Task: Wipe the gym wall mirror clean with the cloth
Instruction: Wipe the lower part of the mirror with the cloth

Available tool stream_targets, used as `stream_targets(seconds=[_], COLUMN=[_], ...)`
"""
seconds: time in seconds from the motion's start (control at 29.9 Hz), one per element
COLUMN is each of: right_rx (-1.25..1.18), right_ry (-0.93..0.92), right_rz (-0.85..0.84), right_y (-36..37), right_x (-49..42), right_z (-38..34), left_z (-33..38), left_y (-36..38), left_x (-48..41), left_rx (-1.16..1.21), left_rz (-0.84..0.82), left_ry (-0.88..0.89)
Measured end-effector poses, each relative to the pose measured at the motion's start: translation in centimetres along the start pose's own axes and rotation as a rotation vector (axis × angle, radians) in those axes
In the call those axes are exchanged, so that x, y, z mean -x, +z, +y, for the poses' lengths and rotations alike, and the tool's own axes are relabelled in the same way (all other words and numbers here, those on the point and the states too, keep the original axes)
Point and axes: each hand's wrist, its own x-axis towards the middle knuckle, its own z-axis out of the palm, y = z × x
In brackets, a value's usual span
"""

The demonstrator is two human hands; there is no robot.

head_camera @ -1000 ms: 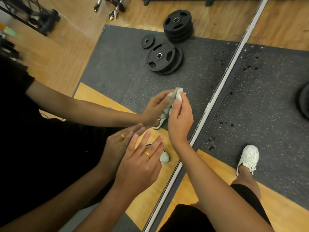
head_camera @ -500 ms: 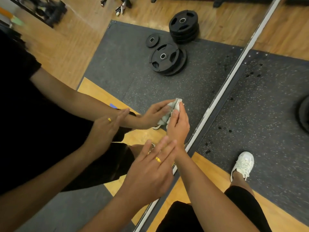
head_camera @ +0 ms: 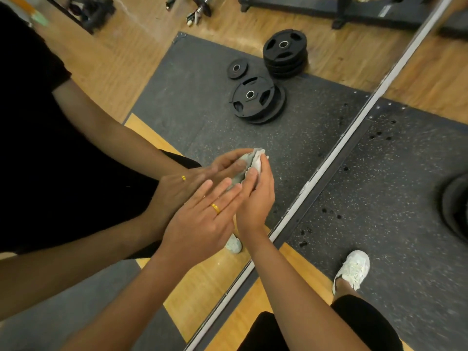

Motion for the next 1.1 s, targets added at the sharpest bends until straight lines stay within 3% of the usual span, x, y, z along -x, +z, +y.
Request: stream_targets(seconds=[0.1,0.23,0.47,0.74,0.87,1.1], right_rx=[0.101,0.071,0.03,0.093,0.067,0.116], right_ry=[-0.018,0.288,-0.084,0.089,-0.018,-0.127], right_rz=[0.024,0.051,0.052,0.086,0.079,0.084], right_y=[-0.4,-0.7,-0.4,-1.0,-1.2,-1.5], right_x=[-2.3,-4.9,-3.8,-5.6,-5.2,-5.9], right_z=[1.9,5.1,1.2,2.0,-0.1,-0.3], left_z=[0.2,0.3,0.3,0.6,1.1,1.0], left_y=[0.0,0.1,0.5,0.4,1.1,1.2], left_x=[-0.1,-0.2,-0.2,-0.4,-0.2,-0.2], left_rx=[-0.017,-0.024,-0.013,0.05,-0.023,-0.021], left_rz=[-0.012,0.001,0.077,0.064,-0.032,-0.01], left_ry=[-0.008,-0.03,-0.058,-0.111,-0.061,-0.066])
